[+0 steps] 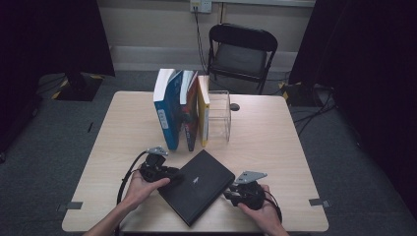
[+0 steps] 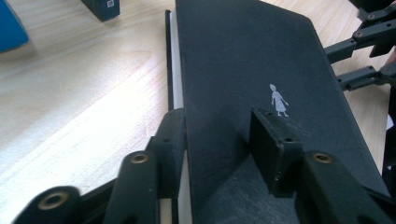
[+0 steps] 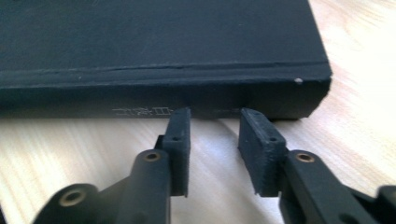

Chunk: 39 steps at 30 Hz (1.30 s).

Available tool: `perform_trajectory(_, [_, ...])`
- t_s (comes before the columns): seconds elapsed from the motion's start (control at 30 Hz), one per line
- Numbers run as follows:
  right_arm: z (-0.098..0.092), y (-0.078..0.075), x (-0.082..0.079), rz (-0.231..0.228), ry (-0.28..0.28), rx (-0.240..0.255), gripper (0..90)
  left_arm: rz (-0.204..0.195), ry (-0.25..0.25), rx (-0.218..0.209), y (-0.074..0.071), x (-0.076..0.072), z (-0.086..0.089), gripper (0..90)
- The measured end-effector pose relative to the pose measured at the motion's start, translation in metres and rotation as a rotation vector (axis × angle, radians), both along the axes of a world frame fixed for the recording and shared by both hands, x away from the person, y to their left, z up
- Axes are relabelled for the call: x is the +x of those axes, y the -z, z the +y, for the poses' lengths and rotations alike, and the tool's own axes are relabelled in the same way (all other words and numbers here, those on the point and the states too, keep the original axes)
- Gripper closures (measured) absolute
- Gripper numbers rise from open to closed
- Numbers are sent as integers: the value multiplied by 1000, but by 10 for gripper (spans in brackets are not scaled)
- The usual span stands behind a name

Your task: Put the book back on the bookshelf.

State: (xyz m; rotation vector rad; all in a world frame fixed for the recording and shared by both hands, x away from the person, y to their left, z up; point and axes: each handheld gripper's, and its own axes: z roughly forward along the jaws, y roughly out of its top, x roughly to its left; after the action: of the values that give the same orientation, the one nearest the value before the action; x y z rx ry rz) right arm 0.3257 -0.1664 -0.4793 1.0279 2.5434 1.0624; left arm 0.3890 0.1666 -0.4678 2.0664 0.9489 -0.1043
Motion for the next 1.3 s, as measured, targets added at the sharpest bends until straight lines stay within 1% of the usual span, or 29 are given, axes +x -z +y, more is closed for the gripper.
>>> perform_trajectory(0.03, [-1,0,1,3,2,6,674,-2,3,2,0,-1,0,563])
perform_trajectory(0.07, [-2,0,3,9,6,9,669,5,1,4,-1,-2,0,562])
perform_trajectory(0.13, [-1,0,5,9,11,8,659,8,-4,9,-1,-6,2,561])
perform_trajectory(0.23, [-1,0,8,2,23,3,661,21,-2,7,-1,-15,4,560])
perform_trajectory(0.3, [-2,0,12,-5,28,-2,665,24,15,22,-3,-21,6,560])
perform_trajectory(0.4, [1,-1,17,-18,41,-17,680,39,17,28,-4,-30,6,559])
perform_trajectory(0.43, [1,-1,19,-23,45,-19,683,42,19,36,-5,-32,6,561])
perform_trajectory(0.53, [2,0,24,-27,50,-26,682,51,19,41,-5,-41,6,562])
perform_trajectory(0.57, [3,0,26,-29,50,-30,682,49,24,43,-5,-44,6,562])
perform_trajectory(0.63, [4,-1,31,-29,44,-38,682,63,17,31,-5,-48,7,570])
perform_trajectory(0.7, [4,0,35,-14,47,-25,674,64,18,23,-4,-51,7,569])
perform_trajectory(0.77, [5,1,39,-16,48,-50,675,80,8,8,-2,-51,8,564])
perform_trajectory(0.8, [7,1,41,-20,48,-55,675,81,0,-1,-1,-52,8,564])
perform_trajectory(0.83, [7,2,42,-23,50,-59,675,87,2,-7,-1,-52,8,557])
perform_trajectory(0.9, [8,3,43,-27,50,-64,668,104,0,-18,1,-50,6,546])
perform_trajectory(1.0, [7,3,42,-33,54,-64,661,104,-4,-22,3,-46,2,505])
perform_trajectory(1.07, [8,3,41,-39,60,-63,646,89,-3,-18,3,-45,0,482])
perform_trajectory(1.1, [7,3,40,-43,66,-61,630,65,-3,-18,3,-44,-1,467])
perform_trajectory(1.17, [6,3,39,-39,72,-50,624,81,-8,-30,5,-40,-1,458])
perform_trajectory(1.23, [6,4,39,-44,73,-50,616,78,-21,-39,6,-36,-2,454])
perform_trajectory(1.3, [5,4,39,-40,80,-44,590,84,-37,-40,6,-30,-2,447])
